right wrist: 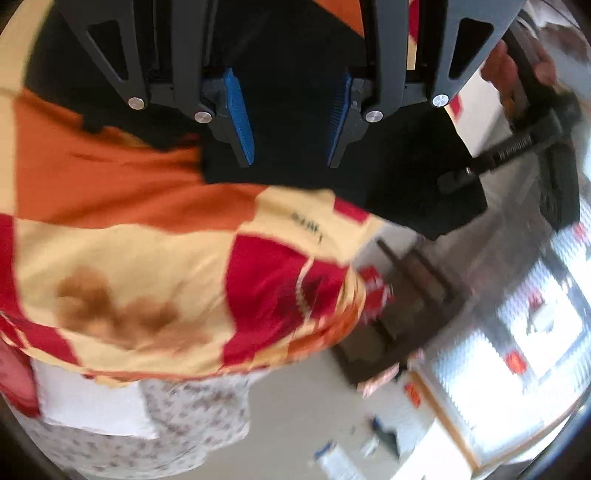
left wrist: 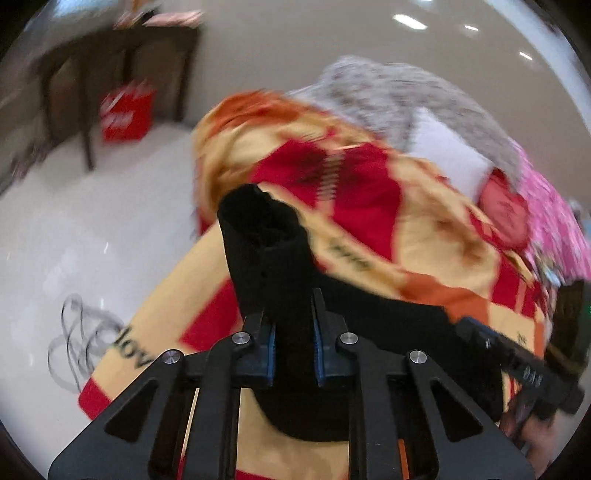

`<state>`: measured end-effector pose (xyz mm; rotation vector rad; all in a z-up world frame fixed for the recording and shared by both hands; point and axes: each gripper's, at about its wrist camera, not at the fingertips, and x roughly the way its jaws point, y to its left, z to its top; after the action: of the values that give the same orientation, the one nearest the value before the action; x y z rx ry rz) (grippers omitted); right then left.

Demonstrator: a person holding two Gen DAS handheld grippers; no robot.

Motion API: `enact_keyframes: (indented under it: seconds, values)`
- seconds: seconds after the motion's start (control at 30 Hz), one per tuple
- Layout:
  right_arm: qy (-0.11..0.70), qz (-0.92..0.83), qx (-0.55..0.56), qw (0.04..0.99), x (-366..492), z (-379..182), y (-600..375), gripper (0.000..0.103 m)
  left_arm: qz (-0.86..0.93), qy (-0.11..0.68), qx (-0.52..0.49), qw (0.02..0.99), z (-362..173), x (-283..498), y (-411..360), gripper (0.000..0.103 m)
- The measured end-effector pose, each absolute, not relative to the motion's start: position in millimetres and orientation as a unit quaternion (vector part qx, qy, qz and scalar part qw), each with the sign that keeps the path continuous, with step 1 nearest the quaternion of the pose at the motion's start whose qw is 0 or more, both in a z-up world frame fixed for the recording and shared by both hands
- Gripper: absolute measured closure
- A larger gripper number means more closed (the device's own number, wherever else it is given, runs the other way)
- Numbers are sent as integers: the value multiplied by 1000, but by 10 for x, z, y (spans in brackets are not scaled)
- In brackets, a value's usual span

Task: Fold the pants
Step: 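Grasp the folded pants with the left gripper and smooth it flat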

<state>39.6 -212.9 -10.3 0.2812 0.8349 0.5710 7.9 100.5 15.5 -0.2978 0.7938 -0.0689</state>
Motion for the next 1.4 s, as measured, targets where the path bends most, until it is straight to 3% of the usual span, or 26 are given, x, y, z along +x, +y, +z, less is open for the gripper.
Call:
enact_keyframes:
  seconds: [0.23, 0.5, 0.57, 0.63, 0.73, 0.8, 0.93, 1.1, 1.17, 1.2, 1.27, 1.33, 1.4]
  values:
    - [376, 200, 200, 883, 38, -5, -3080, 61, -156, 362, -66, 917, 364, -39, -93, 90]
    - [373, 169, 290, 865, -169, -208, -3716, 55, -266, 442, 12, 856, -267, -49, -1253, 90]
    - [371, 178, 293, 863, -180, -198, -3714, 54, -276, 440, 13, 854, -226, -49, -1208, 89]
    - [368, 195, 294, 860, -197, -192, -3660, 52, -293, 446, 0, 846, -85, -68, -1071, 82]
    - [369, 224, 303, 850, -200, -210, -3531, 41, -319, 415, -9, 852, 202, -225, -812, 65]
    - [376, 235, 309, 842, -189, -261, -3427, 38, -298, 380, 9, 875, 362, -328, -629, 47]
    - [396, 236, 316, 829, -99, -412, -3264, 35, -255, 369, 17, 894, 346, -268, -370, 46]
    - [396, 218, 261, 853, 18, -448, -2941, 32, -210, 423, -15, 881, -56, -53, -91, 46]
    - [383, 224, 234, 865, 24, -432, -2808, 44, -205, 451, -27, 868, -262, 24, -70, 46]
    - [377, 248, 228, 863, 25, -437, -2716, 69, -203, 457, -30, 865, -320, 15, -59, 46]
    - [375, 242, 206, 871, 12, -440, -2615, 74, -190, 456, -22, 870, -387, -7, -99, 45]
    - [362, 245, 195, 878, -52, -365, -2638, 87, -189, 451, -13, 872, -342, -52, -156, 45]
    - [347, 254, 203, 880, -135, -217, -2782, 88, -209, 448, -21, 869, -264, -74, -199, 45]
